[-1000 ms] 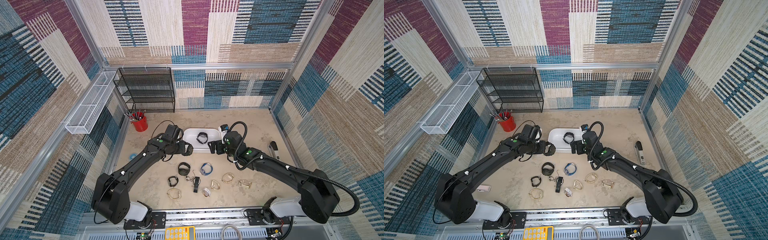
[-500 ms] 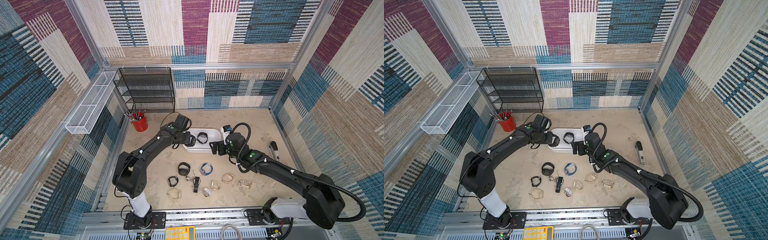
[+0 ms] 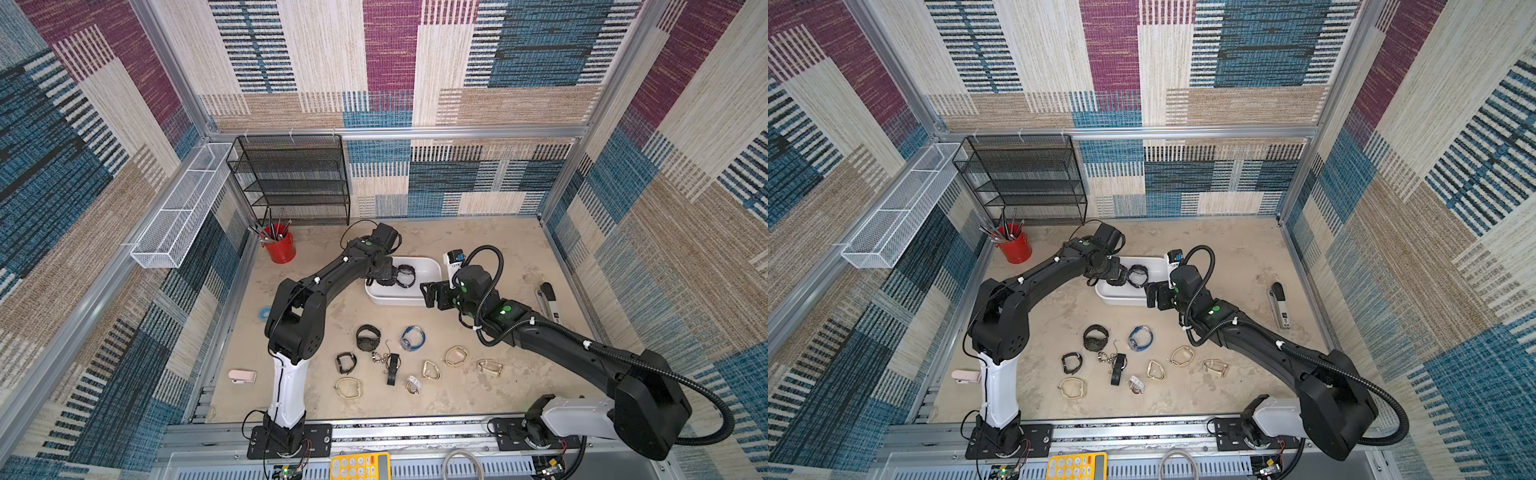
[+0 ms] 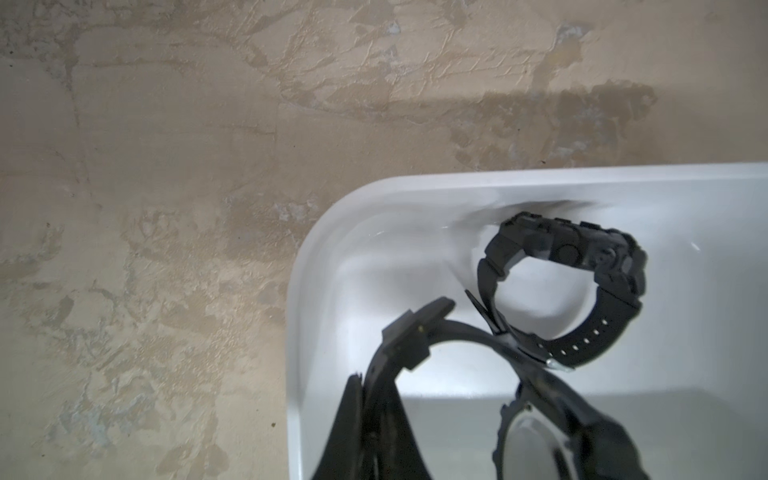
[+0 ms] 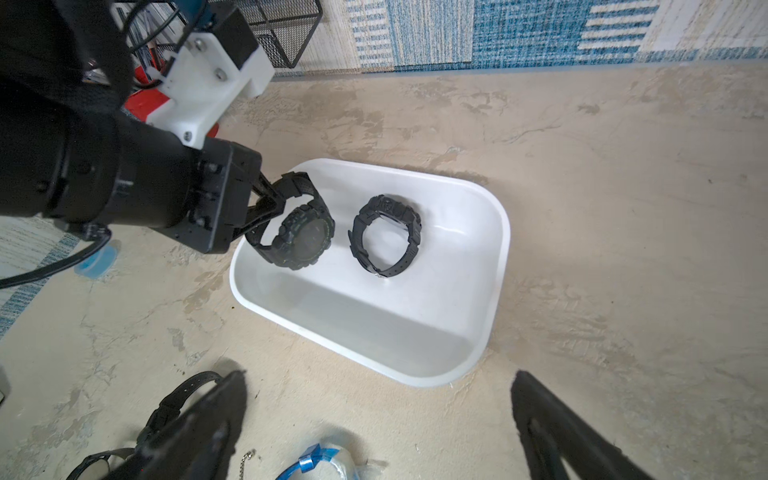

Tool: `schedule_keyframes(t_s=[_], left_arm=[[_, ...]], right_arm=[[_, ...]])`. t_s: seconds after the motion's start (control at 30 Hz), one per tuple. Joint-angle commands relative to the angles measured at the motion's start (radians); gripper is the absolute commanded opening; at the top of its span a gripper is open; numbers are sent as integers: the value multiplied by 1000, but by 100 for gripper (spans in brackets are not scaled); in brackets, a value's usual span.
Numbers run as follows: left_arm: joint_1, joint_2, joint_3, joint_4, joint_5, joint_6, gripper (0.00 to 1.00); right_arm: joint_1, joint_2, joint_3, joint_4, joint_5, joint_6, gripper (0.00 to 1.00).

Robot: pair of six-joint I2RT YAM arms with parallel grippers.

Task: Put the watch into the storage box
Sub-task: Place the watch in the storage box.

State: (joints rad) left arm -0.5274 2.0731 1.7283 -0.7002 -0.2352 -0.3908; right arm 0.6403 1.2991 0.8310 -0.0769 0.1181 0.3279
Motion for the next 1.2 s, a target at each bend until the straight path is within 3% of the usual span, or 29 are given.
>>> schedule_keyframes(t_s=[0.0, 0.4, 0.97, 1.17], left_arm=[[1, 41, 48, -46, -40, 0, 0], [1, 114, 126, -107, -25, -23, 0], [1, 38, 125, -110, 61, -59, 34], [1, -28, 92, -91, 109, -61, 58]], right_arm=[[1, -3, -3, 13, 21, -1, 100], [1, 10, 6, 14, 32, -9, 100], [1, 4, 13, 19, 38, -7, 100], [1, 4, 13, 20, 34, -2, 100]])
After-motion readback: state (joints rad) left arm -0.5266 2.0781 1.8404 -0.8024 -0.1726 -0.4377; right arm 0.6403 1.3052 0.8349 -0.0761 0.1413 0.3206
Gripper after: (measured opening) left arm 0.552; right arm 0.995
